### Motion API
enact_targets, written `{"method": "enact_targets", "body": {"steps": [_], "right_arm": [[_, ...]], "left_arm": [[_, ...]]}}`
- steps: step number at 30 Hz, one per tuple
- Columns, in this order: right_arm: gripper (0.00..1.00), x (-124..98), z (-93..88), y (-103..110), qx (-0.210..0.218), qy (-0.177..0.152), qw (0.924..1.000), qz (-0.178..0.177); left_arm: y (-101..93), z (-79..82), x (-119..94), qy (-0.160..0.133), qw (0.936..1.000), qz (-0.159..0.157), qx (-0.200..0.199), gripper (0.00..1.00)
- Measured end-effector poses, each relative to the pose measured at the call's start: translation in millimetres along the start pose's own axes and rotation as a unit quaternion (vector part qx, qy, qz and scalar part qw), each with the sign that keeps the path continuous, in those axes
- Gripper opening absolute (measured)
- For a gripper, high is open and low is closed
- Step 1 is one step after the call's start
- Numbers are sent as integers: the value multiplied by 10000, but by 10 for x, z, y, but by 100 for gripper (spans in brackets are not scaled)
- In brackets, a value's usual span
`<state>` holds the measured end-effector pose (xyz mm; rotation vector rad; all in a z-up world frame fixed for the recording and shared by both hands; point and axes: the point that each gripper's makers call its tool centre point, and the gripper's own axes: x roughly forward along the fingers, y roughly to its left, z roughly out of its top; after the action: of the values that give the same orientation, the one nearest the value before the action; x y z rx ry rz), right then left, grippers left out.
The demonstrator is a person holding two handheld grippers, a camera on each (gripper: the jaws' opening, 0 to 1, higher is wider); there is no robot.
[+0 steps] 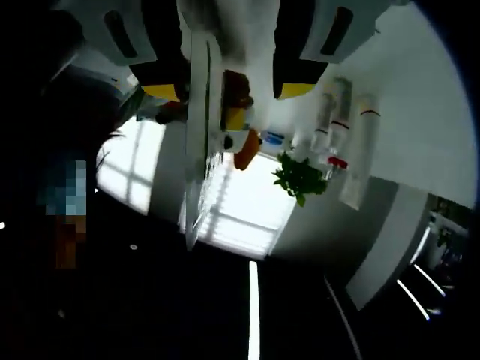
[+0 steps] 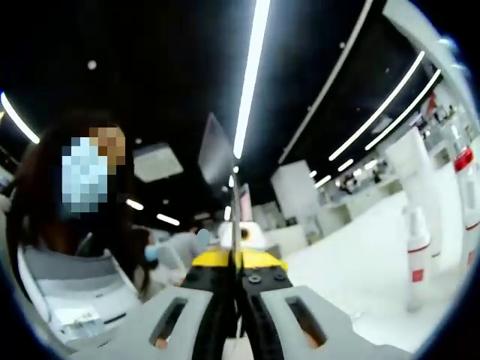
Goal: Arrange the skincare products in the storage area until every visible bottle or jar stands upright without overlapping.
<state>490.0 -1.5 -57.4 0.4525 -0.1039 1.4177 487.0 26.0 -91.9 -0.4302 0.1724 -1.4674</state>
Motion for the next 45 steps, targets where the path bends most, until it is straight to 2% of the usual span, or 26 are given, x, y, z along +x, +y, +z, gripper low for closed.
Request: {"method": "enact_targets", "body": {"steps": [1, 2, 4, 7, 9, 11, 13, 16, 19, 21, 23, 25, 27, 28, 30, 32, 33, 34, 36, 40, 43, 45], "right_arm": [[1, 5, -22, -7, -15, 30, 10000, -36], [1, 8, -50, -43, -38, 76, 9999, -131], [1, 10, -72, -92, -283, 62, 9992, -259], [1, 43, -98, -119, -507, 57, 9979, -387], [4, 47, -124, -135, -716, 178, 9962, -460], [9, 42, -156, -161, -1027, 357, 9925, -564], [19, 41, -148, -165, -1168, 384, 9907, -586], [32, 11, -104, -119, -1052, 489, 9924, -413], [37, -46, -90, -111, -766, 620, 9946, -338], [34, -75, -158, -117, -485, 813, 9950, -311], [32, -83, -263, -120, 0, 1023, 9941, -349], [35, -74, -352, -98, 444, 1181, 9915, -308], [35, -50, -406, -33, 782, 1258, 9890, -59], [32, -44, -422, -26, 817, 1289, 9883, -39], [20, -49, -493, -1, 834, 1466, 9857, -7], [2, -105, -666, -7, 719, 1994, 9772, -120], [1, -96, -694, 20, 640, 2036, 9769, -117], [1, -106, -709, 30, 553, 2078, 9765, -166], [1, -106, -681, 37, 278, 1993, 9792, -262], [1, -81, -520, 81, 300, 1632, 9860, -135], [0, -99, -445, 25, 336, 1502, 9879, -177], [0, -113, -402, -14, 382, 1385, 9894, -223]], "left_arm": [[67, 3, -13, -16, 9998, 192, -36, 27], [66, -7, -36, 39, 9999, 150, -15, 14], [45, 15, -70, 58, 9999, 91, -31, 5], [78, 41, -103, 168, 9991, 247, 297, 3], [85, 54, -126, 274, 9990, 293, 209, 3], [101, 18, -170, 523, 9980, 348, 21, 3], [103, -43, -235, 925, 9950, 300, -208, 3], [76, -165, -356, 1607, 9833, 121, -850, 3], [65, -212, -440, 2066, 9654, -11, -1589, 3], [82, -213, -458, 2162, 9613, -43, -1708, 3], [97, -210, -466, 2195, 9606, -46, -1703, 3], [109, -214, -474, 2249, 9598, -30, -1681, 3], [119, -239, -498, 2318, 9584, 21, -1666, 3], [-155, -488, -294, 2349, 9579, 38, -1650, 3], [-185, -515, -270, 2368, 9576, 33, -1638, 3], [-196, -500, -265, 2350, 9600, -54, -1524, 3], [-143, -522, -287, 2416, 9613, 20, -1320, 3], [-93, -523, -279, 2386, 9649, 88, -1095, 3], [-90, -482, -243, 2150, 9715, 93, -989, 3], [-148, -278, -198, 1441, 9828, -190, -1142, 4], [-60, -41, -184, 669, 9942, -179, -828, 5], [-25, 22, -232, 412, 9977, -160, -522, 6]]}}
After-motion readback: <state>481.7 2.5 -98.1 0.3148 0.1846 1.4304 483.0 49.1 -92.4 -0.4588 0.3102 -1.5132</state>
